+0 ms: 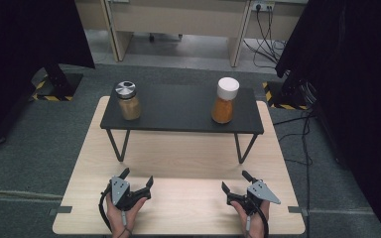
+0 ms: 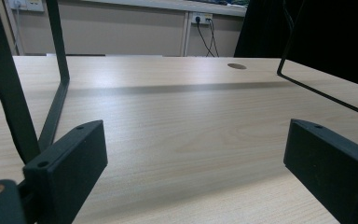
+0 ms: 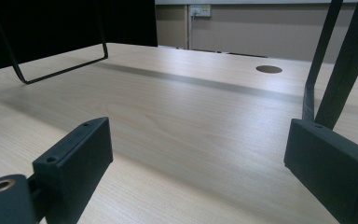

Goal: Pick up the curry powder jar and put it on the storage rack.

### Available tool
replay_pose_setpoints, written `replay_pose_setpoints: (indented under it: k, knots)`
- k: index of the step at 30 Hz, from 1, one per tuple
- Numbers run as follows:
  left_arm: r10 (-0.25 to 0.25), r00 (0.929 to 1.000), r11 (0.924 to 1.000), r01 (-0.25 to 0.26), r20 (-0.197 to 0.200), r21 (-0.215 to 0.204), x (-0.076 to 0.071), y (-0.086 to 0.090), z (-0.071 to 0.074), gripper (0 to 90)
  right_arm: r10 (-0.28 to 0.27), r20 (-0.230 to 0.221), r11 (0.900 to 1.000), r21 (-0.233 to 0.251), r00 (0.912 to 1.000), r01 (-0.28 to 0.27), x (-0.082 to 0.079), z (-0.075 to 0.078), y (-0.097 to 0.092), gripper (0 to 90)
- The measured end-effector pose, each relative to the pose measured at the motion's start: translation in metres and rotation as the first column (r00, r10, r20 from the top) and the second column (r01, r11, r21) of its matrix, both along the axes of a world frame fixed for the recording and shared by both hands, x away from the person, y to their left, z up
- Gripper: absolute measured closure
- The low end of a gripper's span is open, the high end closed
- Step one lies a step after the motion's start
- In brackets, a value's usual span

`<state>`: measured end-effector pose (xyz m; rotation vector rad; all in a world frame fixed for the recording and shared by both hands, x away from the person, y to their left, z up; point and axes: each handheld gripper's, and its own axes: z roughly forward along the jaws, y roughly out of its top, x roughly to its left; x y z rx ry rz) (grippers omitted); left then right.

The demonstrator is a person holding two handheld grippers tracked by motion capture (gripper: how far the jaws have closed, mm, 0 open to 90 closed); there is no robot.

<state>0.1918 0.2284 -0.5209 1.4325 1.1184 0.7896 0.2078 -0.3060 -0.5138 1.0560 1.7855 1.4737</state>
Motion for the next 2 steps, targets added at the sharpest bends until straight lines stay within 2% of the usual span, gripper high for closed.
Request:
replay_pose_setpoints:
  k: [2]
  knots:
    - [0.000, 1.0000, 1.0000, 0.000, 0.001, 0.002, -0.0002, -0.0003, -0.0001, 5.1, 0.000, 0.000, 1.0000, 0.004, 1.0000, 0.000, 0.0000, -0.0003, -0.0004, 7.9]
